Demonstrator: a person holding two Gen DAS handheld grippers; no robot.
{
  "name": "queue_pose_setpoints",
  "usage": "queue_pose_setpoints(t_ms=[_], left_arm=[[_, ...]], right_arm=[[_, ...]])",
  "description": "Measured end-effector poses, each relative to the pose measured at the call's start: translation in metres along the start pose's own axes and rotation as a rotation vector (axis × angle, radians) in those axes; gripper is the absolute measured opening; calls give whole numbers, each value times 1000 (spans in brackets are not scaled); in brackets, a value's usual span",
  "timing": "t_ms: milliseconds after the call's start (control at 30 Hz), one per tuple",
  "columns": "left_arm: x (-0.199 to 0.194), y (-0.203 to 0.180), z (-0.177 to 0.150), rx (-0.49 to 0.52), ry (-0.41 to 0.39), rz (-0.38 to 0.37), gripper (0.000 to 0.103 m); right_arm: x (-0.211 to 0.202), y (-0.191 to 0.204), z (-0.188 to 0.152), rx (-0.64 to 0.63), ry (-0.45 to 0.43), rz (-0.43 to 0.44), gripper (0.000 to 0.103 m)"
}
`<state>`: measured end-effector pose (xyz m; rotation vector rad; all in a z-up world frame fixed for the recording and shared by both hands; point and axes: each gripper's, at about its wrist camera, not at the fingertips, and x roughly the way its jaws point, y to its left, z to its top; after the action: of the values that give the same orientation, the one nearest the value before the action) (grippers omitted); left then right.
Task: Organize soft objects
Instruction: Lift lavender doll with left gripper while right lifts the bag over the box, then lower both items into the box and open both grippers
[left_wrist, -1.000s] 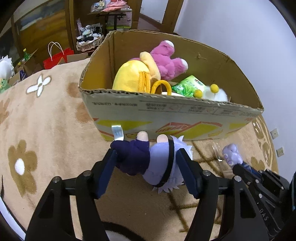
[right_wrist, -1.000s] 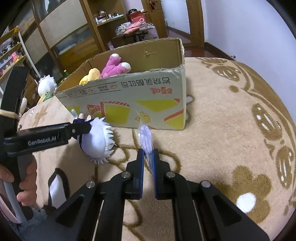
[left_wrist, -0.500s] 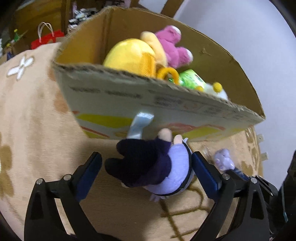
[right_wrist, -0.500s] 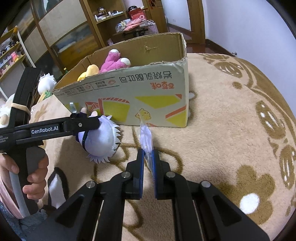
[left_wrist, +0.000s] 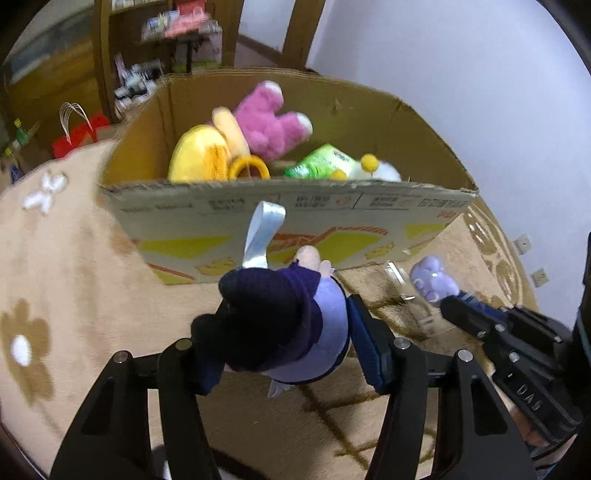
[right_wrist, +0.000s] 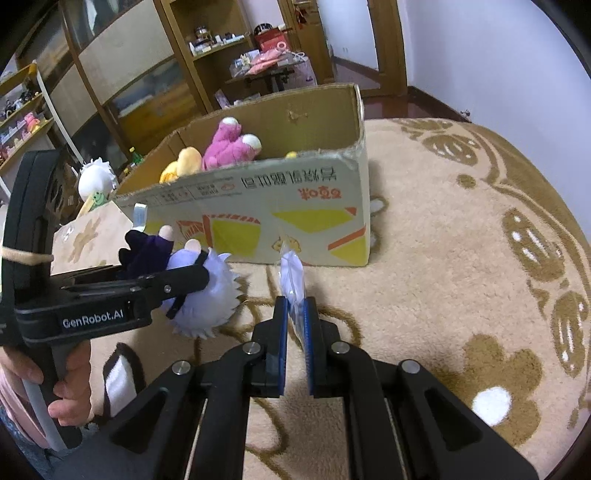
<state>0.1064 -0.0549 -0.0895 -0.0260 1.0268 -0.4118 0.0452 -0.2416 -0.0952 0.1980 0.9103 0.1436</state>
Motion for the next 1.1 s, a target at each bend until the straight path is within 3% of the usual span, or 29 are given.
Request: queue_pose_setpoints(t_ms=[500,833,1100], left_arm=[[-96,-14,2,72,-320,230,58],[-107,-11,31,102,-427,288,59],[-99,-12,54,128,-458,280,59]], right_arm=[[-68,9,16,-9,-226,-16,8],[-90,17,46,-61,-368,-67,8],[-78,25,78,-144,-389,-88,8]])
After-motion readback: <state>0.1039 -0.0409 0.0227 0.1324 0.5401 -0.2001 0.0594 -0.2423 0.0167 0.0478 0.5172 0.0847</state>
